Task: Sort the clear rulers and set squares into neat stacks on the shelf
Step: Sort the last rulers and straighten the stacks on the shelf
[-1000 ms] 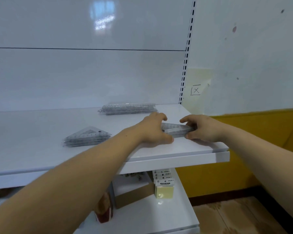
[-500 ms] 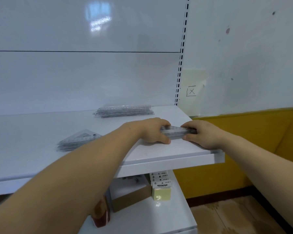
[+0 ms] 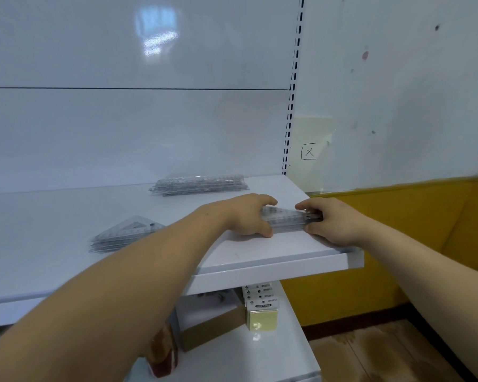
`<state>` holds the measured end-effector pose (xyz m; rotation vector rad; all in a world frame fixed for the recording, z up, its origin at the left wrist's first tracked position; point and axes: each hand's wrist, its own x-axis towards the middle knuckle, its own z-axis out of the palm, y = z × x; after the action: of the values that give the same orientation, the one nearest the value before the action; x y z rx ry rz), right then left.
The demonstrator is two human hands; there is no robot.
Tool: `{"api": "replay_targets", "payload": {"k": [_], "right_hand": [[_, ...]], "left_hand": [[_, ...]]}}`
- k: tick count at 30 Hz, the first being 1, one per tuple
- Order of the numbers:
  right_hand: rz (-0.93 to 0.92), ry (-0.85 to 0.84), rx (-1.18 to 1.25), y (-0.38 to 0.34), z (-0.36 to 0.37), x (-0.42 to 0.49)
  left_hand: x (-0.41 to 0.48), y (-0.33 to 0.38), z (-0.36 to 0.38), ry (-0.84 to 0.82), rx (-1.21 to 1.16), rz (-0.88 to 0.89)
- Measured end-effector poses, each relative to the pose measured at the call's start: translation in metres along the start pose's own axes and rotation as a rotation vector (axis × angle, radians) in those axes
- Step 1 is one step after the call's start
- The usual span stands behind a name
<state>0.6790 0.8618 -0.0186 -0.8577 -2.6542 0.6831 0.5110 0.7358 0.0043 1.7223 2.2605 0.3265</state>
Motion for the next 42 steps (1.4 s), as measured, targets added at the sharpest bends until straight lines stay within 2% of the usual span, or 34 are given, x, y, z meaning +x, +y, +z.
{"api": "replay_targets", "payload": {"k": [5, 9, 15, 20, 25, 29, 33, 37, 40, 42], "right_hand": [[0.006, 0.0, -0.018, 0.0, -0.001, -0.003], [0.048, 0.033, 0.002, 0.01, -0.006, -0.01], [-0.008, 0.087, -0.049, 0.007, 0.001, -0.009], [0.021, 0.099, 0.006, 0.012, 0.0, -0.01], [0.015, 0.112, -0.001, 0.012, 0.001, -0.009], [0.034, 0.12, 0.104, 0.006, -0.001, -0.013], [0.004, 0.16, 0.044, 0.005, 0.001, -0.012], [0.042, 0.109, 0.171, -0.001, 0.0, -0.017], [-0.012, 0.123, 0.037, -0.003, 0.002, -0.014], [-0.012, 0.13, 0.043, -0.005, 0.002, -0.014]], "left_hand": [[-0.011, -0.003, 0.0, 0.034, -0.055, -0.051], [-0.031, -0.009, 0.011, 0.158, -0.035, -0.13], [-0.039, -0.01, 0.029, 0.393, -0.127, -0.124], [-0.044, -0.009, 0.033, 0.417, -0.227, -0.139], [-0.045, -0.009, 0.033, 0.467, -0.219, -0.15], [-0.047, -0.007, 0.033, 0.48, -0.247, -0.154], [-0.047, -0.007, 0.032, 0.492, -0.22, -0.139], [-0.049, -0.007, 0.033, 0.484, -0.239, -0.127], [-0.048, -0.007, 0.033, 0.485, -0.234, -0.127], [-0.048, -0.008, 0.033, 0.49, -0.246, -0.123]]}}
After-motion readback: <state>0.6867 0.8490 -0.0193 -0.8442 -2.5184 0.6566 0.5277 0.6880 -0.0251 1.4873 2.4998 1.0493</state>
